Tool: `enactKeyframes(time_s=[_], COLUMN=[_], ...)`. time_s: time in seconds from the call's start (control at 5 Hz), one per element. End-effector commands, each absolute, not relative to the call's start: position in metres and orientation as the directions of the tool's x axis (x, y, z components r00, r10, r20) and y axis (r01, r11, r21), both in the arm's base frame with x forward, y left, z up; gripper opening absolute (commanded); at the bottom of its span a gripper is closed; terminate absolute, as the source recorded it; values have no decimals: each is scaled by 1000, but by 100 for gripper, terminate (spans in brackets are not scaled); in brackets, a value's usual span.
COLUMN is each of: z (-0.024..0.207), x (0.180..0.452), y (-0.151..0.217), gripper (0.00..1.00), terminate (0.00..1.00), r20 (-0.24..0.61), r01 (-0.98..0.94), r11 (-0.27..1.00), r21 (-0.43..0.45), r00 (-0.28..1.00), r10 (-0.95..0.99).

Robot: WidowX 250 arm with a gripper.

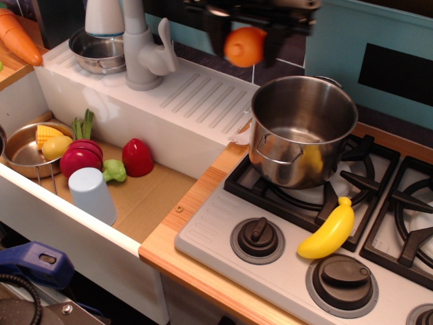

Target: Put carrot in pot or pan

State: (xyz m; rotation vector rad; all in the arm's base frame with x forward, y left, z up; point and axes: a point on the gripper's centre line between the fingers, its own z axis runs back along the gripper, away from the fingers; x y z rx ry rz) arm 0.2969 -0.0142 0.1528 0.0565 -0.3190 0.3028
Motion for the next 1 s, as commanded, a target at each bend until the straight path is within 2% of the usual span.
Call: enactKeyframes(time_s=[0.0,0.2,0.4,0.6,0.8], z=[174,173,173,173,173], x=[301,308,308,308,308], y=[-46,-46,-46,-46,-46], gripper=[0,0,100,100,100], terminate=[0,0,0,0,100], r20=[360,334,334,334,334], r01=[-275,-250,-250,-250,-250], r11=[957,958,958,958,958], r21=[-87,-141,-141,-141,-141], r00=[888,899,899,899,899], r10=[288,283,283,283,283])
